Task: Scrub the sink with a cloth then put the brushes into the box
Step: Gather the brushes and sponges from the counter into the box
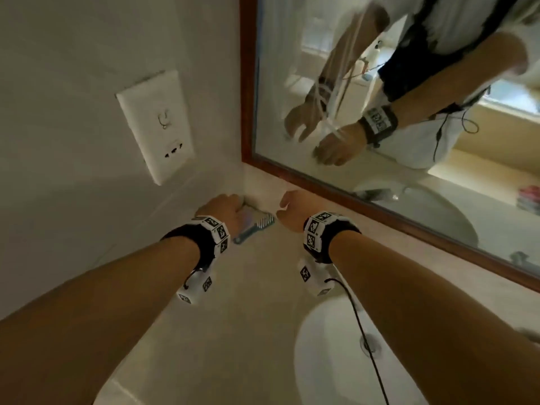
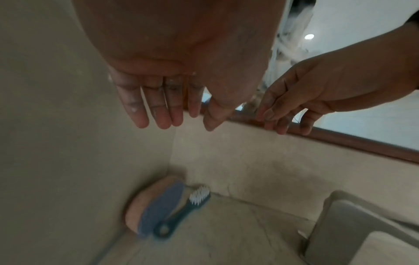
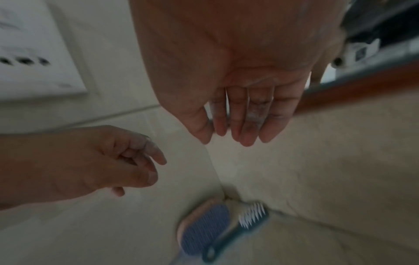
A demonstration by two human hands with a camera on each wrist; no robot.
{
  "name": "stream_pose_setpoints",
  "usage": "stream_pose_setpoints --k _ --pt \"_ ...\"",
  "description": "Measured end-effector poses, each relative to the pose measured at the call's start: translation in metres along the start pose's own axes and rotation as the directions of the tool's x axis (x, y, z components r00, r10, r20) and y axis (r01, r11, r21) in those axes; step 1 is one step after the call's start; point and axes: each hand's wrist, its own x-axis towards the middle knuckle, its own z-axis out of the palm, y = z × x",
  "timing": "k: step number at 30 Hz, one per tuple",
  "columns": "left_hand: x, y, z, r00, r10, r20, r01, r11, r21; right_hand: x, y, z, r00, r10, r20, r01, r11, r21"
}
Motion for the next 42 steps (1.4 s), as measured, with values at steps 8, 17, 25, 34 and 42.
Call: stream_pose_setpoints --k 8,17,25,34,42 --pt "0.062 -0.022 0.092 0.99 0.083 0.111 -0.088 0.995 0.037 0.054 0.026 0.103 0.96 0.17 0.222 -0.193 0.977 0.087" --pt "0.079 -0.036 0.14 0.997 0.045 0.062 -0.052 0.991 0.125 0.098 0.025 0.164 0.932 0.281 0.229 -0.326 0.926 0.191" --pt "0.059 -0.05 0.139 0.994 -0.011 0.113 0.008 1.0 0.028 0.132 0.009 0.182 0.942 0.304 0.144 -0.327 0.927 0.184" --pt "0.043 -0.064 0.134 0.996 -0.016 0.092 0.011 0.998 0.058 0.128 0.002 0.197 0.968 0.213 0.135 -0.215 0.977 -0.002" --pt "0.036 -0.056 0.126 0.994 0.019 0.111 -0.028 0.996 0.084 0.11 0.012 0.189 0.902 0.384 0.2 -0.426 0.868 0.256"
